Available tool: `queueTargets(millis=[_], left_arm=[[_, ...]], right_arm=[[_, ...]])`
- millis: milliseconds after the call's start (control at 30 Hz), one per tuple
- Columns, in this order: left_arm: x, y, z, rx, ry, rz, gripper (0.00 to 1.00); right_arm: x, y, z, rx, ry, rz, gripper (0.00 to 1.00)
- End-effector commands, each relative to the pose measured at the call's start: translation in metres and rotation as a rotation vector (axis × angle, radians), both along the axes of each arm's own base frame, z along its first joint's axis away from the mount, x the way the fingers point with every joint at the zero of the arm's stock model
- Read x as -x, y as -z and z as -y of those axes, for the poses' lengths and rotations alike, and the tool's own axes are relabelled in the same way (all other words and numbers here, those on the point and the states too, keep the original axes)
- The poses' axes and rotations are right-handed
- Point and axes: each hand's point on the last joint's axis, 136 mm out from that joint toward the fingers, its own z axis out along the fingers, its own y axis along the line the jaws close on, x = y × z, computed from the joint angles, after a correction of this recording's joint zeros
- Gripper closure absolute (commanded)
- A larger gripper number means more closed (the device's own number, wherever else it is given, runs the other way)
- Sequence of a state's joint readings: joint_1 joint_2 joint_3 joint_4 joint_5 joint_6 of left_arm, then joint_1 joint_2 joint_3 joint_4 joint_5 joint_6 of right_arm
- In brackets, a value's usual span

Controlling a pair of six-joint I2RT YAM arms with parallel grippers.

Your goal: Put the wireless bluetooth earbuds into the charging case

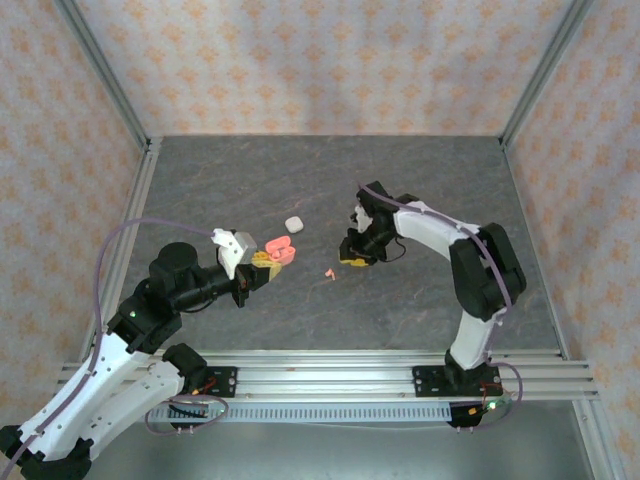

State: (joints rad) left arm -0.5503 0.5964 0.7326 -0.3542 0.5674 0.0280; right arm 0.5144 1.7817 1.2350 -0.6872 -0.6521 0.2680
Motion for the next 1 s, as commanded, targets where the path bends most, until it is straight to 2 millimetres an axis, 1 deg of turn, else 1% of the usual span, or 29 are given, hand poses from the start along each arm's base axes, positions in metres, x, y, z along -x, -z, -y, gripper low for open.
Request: queueTargets(millis=[0,100,167,267,500,800,967], left_arm=[[0.002,-0.014,0.001,0.011,0.013,0.041,1.00],[0.003,-0.015,0.000,0.015,0.011,0.044,1.00],[0.004,-0.015,0.000,0.015,0.010,0.045,1.00],[0.005,-0.015,-0.001,0.017,0.010,0.043,1.00],[0.006,-0.014,-0.003,0.014,0.007,0.043,1.00],[0.004,-0.011,-0.002,0.007,0.006,0.035,1.00],[0.004,-0.010,-0.002,0.004,0.004,0.034,1.00]], right_arm=[[-0.002,-0.006,-0.002,0.099,-0.112,0.145,0.66],[0.002,0.000,-0.010,0.148,-0.205,0.182,0.63],[0.004,0.008,-0.014,0.181,-0.250,0.177,0.61],[0.005,0.019,-0.019,0.219,-0.292,0.168,0.61],[0.001,0.029,-0.027,0.223,-0.312,0.162,0.62],[0.011,0.033,-0.043,0.183,-0.366,0.147,0.62],[0.012,0.041,-0.044,0.196,-0.380,0.135,0.62]])
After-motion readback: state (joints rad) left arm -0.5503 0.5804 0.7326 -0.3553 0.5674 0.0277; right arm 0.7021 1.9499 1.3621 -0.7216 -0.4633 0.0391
